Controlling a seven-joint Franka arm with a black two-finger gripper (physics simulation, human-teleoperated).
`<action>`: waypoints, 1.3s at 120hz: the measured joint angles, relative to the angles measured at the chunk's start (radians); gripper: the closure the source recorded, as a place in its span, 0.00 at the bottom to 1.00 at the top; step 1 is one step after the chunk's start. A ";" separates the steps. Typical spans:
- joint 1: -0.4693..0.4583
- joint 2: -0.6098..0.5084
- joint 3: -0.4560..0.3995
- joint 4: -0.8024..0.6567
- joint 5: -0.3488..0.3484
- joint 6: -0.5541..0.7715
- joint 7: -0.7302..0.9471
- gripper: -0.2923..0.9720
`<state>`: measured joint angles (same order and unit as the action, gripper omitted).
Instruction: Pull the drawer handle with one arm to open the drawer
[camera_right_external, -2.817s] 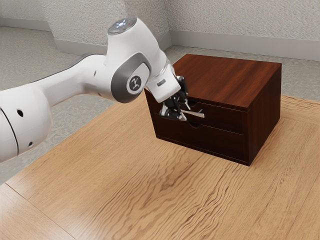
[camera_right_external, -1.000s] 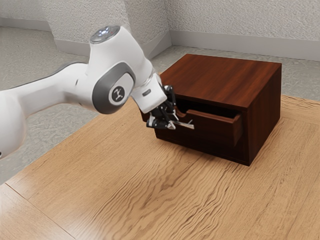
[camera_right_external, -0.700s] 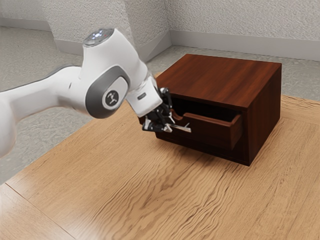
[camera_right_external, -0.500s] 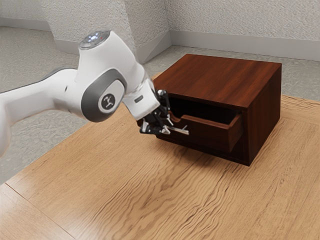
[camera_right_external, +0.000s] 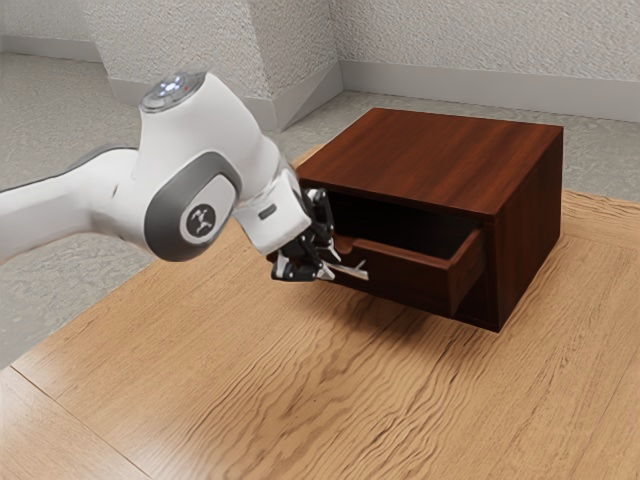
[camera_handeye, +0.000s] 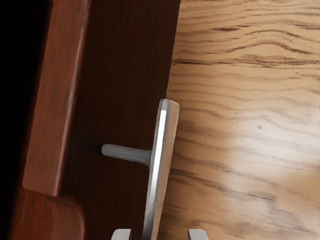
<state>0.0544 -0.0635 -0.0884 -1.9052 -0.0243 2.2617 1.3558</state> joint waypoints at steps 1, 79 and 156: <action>-0.001 -0.002 0.000 -0.002 0.000 0.000 0.000 0.73; -0.005 -0.033 -0.001 -0.050 0.000 0.012 -0.012 0.73; 0.019 -0.127 -0.002 -0.141 0.000 0.022 -0.018 0.74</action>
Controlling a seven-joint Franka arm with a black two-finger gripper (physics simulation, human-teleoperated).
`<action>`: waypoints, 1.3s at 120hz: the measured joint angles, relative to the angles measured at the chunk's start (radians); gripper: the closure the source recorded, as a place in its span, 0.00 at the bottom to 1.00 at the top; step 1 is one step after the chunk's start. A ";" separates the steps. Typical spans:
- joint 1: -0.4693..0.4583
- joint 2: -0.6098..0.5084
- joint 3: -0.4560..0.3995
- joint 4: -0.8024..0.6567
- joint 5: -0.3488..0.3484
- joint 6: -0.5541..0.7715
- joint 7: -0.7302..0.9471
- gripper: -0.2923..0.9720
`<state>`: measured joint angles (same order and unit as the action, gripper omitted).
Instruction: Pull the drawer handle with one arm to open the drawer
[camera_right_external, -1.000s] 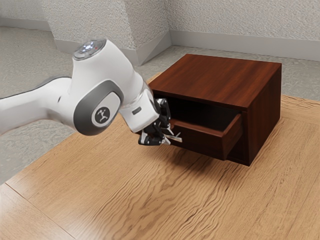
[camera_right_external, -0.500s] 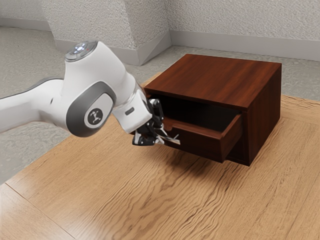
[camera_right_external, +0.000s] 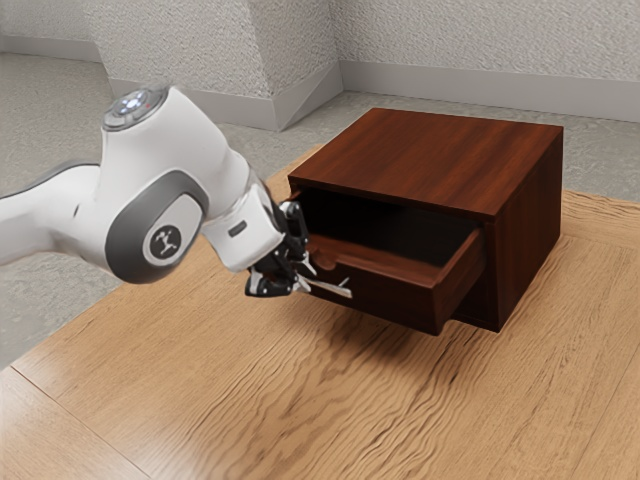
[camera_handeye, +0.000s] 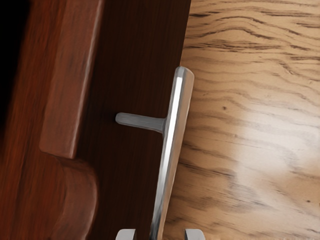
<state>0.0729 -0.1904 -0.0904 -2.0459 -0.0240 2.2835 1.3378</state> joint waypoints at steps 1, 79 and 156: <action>0.000 -0.001 0.000 -0.001 0.000 0.000 0.000 0.74; -0.002 -0.094 -0.023 -0.100 -0.002 0.003 -0.014 0.73; -0.006 -0.270 -0.034 0.028 -0.043 -0.356 -0.040 0.35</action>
<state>0.0671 -0.4601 -0.1243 -2.0177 -0.0672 1.9276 1.2982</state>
